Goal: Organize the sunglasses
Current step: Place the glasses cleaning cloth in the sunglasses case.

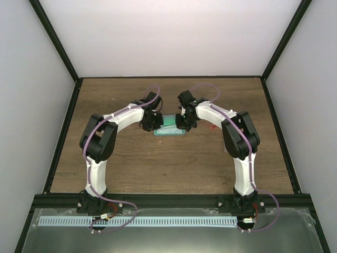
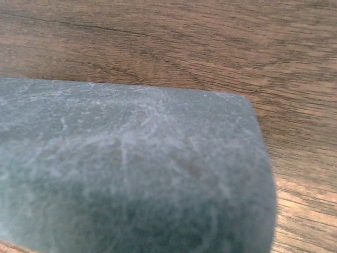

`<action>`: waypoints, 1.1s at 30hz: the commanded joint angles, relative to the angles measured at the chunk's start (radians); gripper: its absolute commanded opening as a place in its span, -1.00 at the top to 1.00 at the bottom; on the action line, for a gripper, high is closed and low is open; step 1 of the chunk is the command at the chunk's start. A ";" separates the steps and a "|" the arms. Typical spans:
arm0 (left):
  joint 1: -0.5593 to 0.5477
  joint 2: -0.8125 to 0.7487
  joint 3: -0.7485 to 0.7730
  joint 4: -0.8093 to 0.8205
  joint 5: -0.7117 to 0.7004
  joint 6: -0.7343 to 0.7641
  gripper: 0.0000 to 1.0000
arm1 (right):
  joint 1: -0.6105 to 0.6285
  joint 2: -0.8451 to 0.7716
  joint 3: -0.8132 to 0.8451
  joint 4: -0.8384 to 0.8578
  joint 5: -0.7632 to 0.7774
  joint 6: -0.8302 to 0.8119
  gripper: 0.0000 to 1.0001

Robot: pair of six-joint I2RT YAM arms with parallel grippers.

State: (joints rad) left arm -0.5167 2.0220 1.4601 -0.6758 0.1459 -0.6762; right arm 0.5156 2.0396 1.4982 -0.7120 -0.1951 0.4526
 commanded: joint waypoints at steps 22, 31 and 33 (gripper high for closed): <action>0.004 -0.068 -0.003 0.041 0.014 -0.014 0.50 | -0.009 -0.084 0.052 -0.006 0.008 -0.012 0.65; -0.021 -0.046 -0.028 0.202 0.227 -0.075 0.56 | -0.009 -0.062 -0.012 0.099 -0.206 0.024 0.99; -0.026 -0.028 -0.029 0.200 0.227 -0.081 0.56 | -0.011 -0.046 -0.008 0.110 -0.224 0.030 0.99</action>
State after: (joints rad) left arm -0.5285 1.9724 1.4487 -0.5392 0.2935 -0.7185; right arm 0.5137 1.9854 1.4902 -0.6518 -0.3233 0.4664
